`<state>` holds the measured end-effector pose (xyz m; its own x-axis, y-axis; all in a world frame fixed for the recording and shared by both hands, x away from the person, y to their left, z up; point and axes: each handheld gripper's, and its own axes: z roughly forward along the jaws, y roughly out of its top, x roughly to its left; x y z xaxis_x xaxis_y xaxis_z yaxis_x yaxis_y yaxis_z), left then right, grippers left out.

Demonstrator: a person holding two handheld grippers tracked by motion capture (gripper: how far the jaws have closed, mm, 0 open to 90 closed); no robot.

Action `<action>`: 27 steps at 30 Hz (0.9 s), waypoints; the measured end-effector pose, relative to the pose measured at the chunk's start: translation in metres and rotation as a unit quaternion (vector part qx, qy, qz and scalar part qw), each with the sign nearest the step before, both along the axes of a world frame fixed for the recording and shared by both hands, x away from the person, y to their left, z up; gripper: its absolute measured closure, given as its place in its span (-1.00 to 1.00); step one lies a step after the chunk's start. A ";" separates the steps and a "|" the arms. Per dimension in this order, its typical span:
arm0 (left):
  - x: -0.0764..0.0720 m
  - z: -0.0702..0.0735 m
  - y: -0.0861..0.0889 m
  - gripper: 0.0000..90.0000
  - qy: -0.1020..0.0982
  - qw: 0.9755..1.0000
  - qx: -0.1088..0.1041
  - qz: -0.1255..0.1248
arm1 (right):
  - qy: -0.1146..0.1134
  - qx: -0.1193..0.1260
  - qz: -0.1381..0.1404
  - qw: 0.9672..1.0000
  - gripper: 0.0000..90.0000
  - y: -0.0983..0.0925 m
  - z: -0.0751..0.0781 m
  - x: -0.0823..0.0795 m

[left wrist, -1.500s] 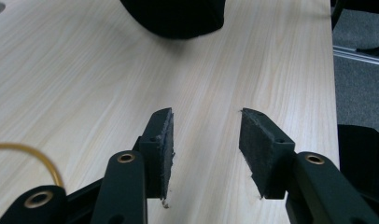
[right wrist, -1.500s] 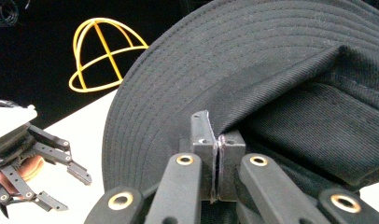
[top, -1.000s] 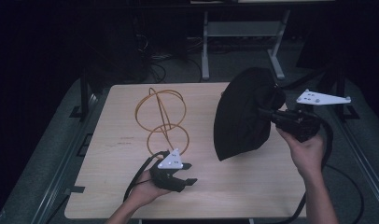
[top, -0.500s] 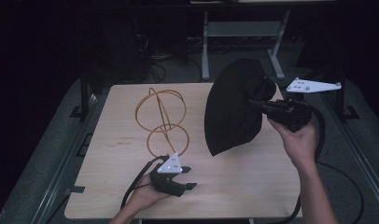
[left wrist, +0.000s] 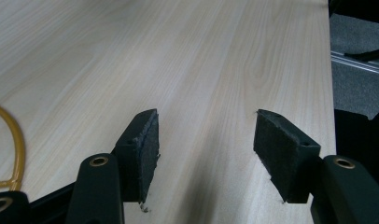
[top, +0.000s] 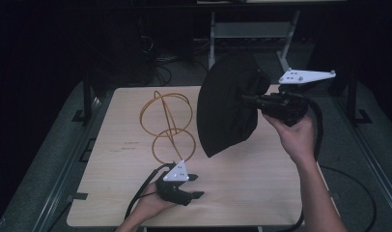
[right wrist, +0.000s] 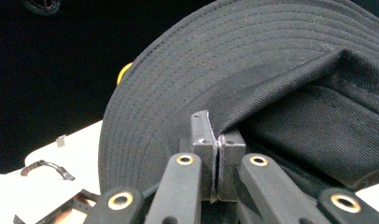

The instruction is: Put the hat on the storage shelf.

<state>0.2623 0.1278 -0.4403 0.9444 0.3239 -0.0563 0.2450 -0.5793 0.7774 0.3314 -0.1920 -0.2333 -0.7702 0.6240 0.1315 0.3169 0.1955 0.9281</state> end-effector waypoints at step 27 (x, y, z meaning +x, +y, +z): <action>0.002 0.000 -0.001 -0.14 -0.003 1.000 0.006 -0.006 | -0.003 -0.023 0.053 0.998 0.96 0.065 0.029 0.025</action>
